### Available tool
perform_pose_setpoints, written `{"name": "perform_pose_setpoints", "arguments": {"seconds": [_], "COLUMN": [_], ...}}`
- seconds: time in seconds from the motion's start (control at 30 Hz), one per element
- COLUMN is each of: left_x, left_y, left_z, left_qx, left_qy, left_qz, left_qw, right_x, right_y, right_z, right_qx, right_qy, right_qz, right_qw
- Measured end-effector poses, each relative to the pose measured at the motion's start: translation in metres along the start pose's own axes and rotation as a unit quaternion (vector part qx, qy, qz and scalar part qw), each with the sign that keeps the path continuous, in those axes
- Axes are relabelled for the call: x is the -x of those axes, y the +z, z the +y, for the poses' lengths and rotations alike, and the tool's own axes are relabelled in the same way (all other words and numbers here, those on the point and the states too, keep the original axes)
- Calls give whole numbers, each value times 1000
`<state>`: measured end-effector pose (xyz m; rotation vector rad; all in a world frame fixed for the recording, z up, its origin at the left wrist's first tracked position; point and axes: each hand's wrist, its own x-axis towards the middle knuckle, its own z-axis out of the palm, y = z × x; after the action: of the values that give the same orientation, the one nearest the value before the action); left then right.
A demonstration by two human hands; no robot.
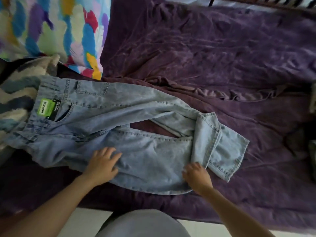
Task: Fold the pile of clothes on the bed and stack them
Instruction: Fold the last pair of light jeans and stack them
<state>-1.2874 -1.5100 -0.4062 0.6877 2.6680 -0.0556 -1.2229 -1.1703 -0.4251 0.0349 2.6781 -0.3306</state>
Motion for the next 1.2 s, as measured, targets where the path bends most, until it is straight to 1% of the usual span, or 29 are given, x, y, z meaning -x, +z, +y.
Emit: {"name": "perform_pose_setpoints", "arguments": {"seconds": [0.03, 0.07, 0.1, 0.13, 0.17, 0.2, 0.23, 0.27, 0.3, 0.33, 0.4, 0.47, 0.5, 0.53, 0.57, 0.6, 0.63, 0.67, 0.7, 0.73, 0.77, 0.8, 0.87, 0.93, 1.0, 1.03, 1.07, 1.13, 1.2], "left_x": [-3, -5, -7, -9, -10, -11, -12, -12, -11, -11, -6, -7, -9, -11, -13, -13, -14, -14, -14, -14, -15, -16, -20, -25, -31, -33, -33, -34, -36], "left_y": [4, 14, 21, 28, 35, 41, 43, 45, 46, 48, 48, 32, 21, 10, 5, 3, 2, 0, 0, 0, 2, 5, 10, 8, 5, 4, 4, 6, 6], "left_z": [21, 40, 57, 70, 79, 86, 91, 93, 95, 95, 97, 105, 110, 117, 122, 125, 127, 130, 131, 131, 130, 128, 128, 134, 143, 145, 147, 149, 152], "left_qx": [-18, -38, -56, -66, -61, -52, -36, -26, -28, -42, -73, -71, -77, -67, -36, -10, 25, 51, 71, 85, 95, 105, 130, 145, 140, 128, 122, 92, 63], "left_qy": [59, 93, 116, 130, 129, 119, 105, 92, 88, 95, 99, 94, 103, 105, 118, 160, 182, 192, 199, 200, 193, 182, 164, 153, 159, 161, 162, 163, 160], "left_qz": [-9, -33, -61, -76, -93, -101, -113, -113, -112, -116, -138, -149, -152, -172, -176, -174, -195, -209, -217, -235, -259, -285, -324, -350, -348, -352, -364, -410, -452], "left_qw": [998, 994, 990, 986, 985, 986, 987, 989, 989, 988, 983, 982, 980, 977, 977, 972, 964, 958, 953, 947, 942, 935, 923, 913, 913, 913, 909, 893, 875], "right_x": [-7, -17, -28, -42, -58, -72, -85, -93, -98, -100, -91, -67, -50, -31, -12, 7, 25, 40, 57, 70, 83, 93, 106, 115, 123, 127, 131, 143, 151], "right_y": [-2, -7, -14, -17, -19, -20, -19, -20, -21, -26, -41, -55, -58, -60, -60, -59, -54, -47, -38, -29, -20, -10, -9, -23, -35, -32, -21, 12, 44], "right_z": [10, 18, 26, 39, 52, 64, 74, 80, 83, 85, 82, 84, 87, 90, 92, 95, 100, 106, 112, 120, 126, 134, 144, 151, 160, 166, 172, 179, 182], "right_qx": [-34, -83, -155, -258, -360, -426, -462, -476, -477, -461, -412, -379, -359, -343, -326, -309, -296, -291, -297, -318, -358, -419, -559, -640, -654, -645, -642, -571, -488], "right_qy": [75, 170, 282, 374, 422, 438, 436, 429, 418, 405, 377, 368, 383, 403, 423, 445, 464, 483, 509, 535, 555, 561, 523, 469, 465, 493, 530, 635, 701], "right_qz": [73, 96, 95, 88, 91, 109, 122, 124, 124, 124, 150, 180, 196, 212, 232, 243, 248, 247, 245, 245, 253, 273, 334, 392, 463, 467, 445, 348, 278], "right_qw": [994, 977, 942, 887, 827, 784, 763, 757, 763, 780, 816, 830, 828, 821, 813, 805, 798, 788, 770, 744, 707, 660, 550, 465, 376, 350, 330, 387, 439]}}
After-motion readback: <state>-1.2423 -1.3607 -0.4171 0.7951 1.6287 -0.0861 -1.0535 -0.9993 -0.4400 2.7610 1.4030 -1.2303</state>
